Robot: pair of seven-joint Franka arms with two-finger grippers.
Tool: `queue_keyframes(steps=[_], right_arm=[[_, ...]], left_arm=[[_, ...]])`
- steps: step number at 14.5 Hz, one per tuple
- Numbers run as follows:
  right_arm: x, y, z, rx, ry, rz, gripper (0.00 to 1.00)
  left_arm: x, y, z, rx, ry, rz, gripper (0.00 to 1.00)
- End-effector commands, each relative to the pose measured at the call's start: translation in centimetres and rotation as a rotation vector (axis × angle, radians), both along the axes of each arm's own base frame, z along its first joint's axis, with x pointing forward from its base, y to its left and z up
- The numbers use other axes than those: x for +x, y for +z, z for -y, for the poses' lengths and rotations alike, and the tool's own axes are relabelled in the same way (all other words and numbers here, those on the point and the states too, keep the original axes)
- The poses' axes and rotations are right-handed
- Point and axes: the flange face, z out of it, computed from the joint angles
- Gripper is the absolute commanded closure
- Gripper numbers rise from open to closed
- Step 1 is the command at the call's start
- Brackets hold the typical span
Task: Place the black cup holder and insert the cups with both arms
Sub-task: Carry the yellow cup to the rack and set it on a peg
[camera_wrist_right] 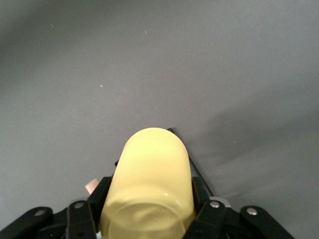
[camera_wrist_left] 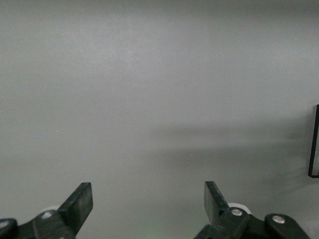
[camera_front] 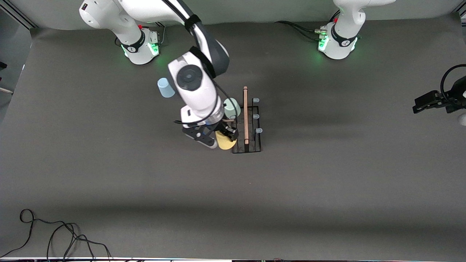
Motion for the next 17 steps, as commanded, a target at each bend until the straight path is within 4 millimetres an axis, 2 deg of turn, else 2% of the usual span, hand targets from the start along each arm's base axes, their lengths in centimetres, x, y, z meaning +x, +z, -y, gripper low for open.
queue_keyframes(steps=[1, 4, 6, 7, 8, 9, 10, 12, 13, 16, 17], right_arm=[[-1.1, -1.3, -1.6, -0.020, -0.002, -0.019, 1.00], [-2.5, -3.2, -2.1, -0.041, 0.015, -0.049, 1.00], [-3.0, -5.5, -2.7, -0.068, 0.023, -0.063, 1.00], [-2.9, -6.2, -2.7, -0.076, 0.023, -0.065, 0.57], [-2.9, -6.4, -2.8, -0.078, 0.025, -0.065, 0.21], [-3.0, -6.4, -2.7, -0.080, 0.036, -0.066, 0.07], [-2.9, -5.9, -2.7, -0.082, 0.046, -0.060, 0.00], [-2.2, -3.9, -1.6, -0.082, 0.040, -0.075, 0.00], [-2.1, -1.6, -1.2, -0.077, 0.064, -0.090, 0.00], [0.1, 4.9, 3.4, -0.064, 0.091, -0.141, 0.00], [0.9, 7.2, 5.6, -0.051, 0.113, -0.155, 0.00]], left_arm=[[-0.4, 0.8, 0.0, -0.010, 0.000, -0.003, 0.00], [-0.4, 0.8, -0.1, -0.010, 0.004, -0.003, 0.00], [-0.4, 0.7, -0.2, -0.010, 0.004, -0.004, 0.00], [-0.4, 0.7, -0.1, -0.010, 0.005, -0.006, 0.00], [-0.4, 0.9, 0.1, -0.008, 0.011, -0.003, 0.00], [-0.6, 1.3, 0.2, -0.009, 0.013, 0.005, 0.00], [-0.7, 1.5, 0.3, -0.008, 0.011, 0.008, 0.00], [-0.7, 1.6, 0.0, -0.006, 0.014, 0.011, 0.00], [-0.8, 1.7, -0.3, -0.005, 0.008, 0.012, 0.00], [-1.0, 1.3, 0.3, -0.006, 0.005, -0.011, 0.00], [-0.9, 1.5, 0.4, -0.006, 0.003, -0.006, 0.00]])
